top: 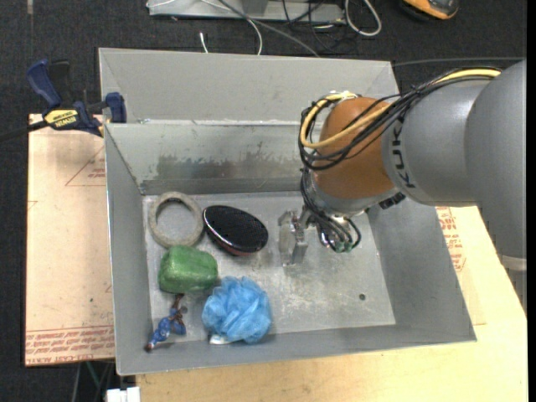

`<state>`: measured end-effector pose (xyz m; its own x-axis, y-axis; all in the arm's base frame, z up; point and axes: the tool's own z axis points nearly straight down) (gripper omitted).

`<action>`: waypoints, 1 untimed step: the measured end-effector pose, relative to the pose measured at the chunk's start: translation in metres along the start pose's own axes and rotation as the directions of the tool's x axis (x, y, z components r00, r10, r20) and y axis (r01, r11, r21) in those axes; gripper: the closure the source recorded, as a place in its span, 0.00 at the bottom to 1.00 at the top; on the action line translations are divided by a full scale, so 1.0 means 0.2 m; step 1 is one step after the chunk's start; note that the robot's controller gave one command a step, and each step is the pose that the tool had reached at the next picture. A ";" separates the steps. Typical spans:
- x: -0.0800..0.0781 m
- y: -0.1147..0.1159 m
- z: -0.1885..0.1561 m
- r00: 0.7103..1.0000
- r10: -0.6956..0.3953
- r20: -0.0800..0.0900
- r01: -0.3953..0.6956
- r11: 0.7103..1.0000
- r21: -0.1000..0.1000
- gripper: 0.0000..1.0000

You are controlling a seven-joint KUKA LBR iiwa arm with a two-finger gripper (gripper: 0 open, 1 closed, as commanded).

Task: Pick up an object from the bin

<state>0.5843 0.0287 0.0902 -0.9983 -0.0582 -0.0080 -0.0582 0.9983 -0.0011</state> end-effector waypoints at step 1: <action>-0.02 0.08 0.02 1.000 -0.004 0.002 0.004 1.000 0.004 1.00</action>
Offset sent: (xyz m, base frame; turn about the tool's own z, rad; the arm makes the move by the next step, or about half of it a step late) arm 0.0156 0.0161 -0.0142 -0.4771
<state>0.5871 0.0444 0.0862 -0.9980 -0.0622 -0.0102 -0.0622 0.9981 -0.0047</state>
